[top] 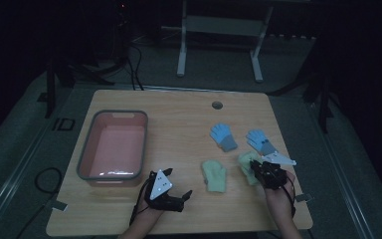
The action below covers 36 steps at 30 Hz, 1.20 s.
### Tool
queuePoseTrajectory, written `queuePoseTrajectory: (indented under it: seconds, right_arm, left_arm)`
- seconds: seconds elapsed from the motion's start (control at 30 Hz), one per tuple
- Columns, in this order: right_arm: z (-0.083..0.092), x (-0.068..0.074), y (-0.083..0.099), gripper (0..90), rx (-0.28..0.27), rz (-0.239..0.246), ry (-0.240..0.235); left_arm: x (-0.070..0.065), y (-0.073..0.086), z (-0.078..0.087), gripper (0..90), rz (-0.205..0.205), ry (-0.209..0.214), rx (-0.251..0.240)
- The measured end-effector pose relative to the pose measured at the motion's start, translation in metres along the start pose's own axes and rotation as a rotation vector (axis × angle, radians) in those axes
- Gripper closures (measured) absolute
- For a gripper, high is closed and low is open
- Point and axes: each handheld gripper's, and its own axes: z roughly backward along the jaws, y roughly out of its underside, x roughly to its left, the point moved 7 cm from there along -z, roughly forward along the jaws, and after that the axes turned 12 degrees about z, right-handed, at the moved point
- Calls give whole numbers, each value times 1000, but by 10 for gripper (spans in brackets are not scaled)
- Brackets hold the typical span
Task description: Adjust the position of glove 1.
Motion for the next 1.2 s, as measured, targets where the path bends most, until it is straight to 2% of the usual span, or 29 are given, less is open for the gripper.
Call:
queuePoseTrajectory:
  seconds: [0.17, 0.23, 0.3, 0.5, 0.8, 0.9, 1.0, 1.07, 1.13, 1.17, 1.2]
  right_arm:
    - [15, 0, -1, 853, 3, -94, 74]
    - [18, 3, 0, 854, 5, -144, 81]
    - [19, 6, 2, 854, 16, -148, 110]
    - [17, 8, 10, 853, 36, -192, 135]
    - [-10, 11, 28, 844, 97, -218, 115]
    - [-18, 10, 36, 814, 122, -228, 117]
    - [-19, 8, 37, 742, 110, -249, 98]
    - [-16, 6, 32, 687, 104, -228, 78]
    - [-11, 1, 29, 684, 94, -224, 65]
    - [-8, -1, 26, 659, 82, -204, 35]
    - [-6, -3, 24, 660, 82, -185, 32]
  left_arm:
    - [1, 0, 0, 19, 6, -1, 1]
    - [1, 0, 0, 19, 2, -2, 2]
    - [0, 0, 0, 19, -4, -3, 2]
    - [-1, 0, 0, 20, -11, -5, 3]
    - [-1, 0, 0, 20, -15, -3, 4]
    - [-1, 0, 0, 20, -16, -2, 4]
    - [-1, 0, 0, 19, -15, -2, 4]
    - [-1, 0, 0, 19, -15, -2, 4]
    - [-1, 0, 0, 20, -15, -1, 3]
    - [-1, 0, 0, 20, -15, -1, 4]
    - [-1, 0, 0, 20, -15, -1, 4]
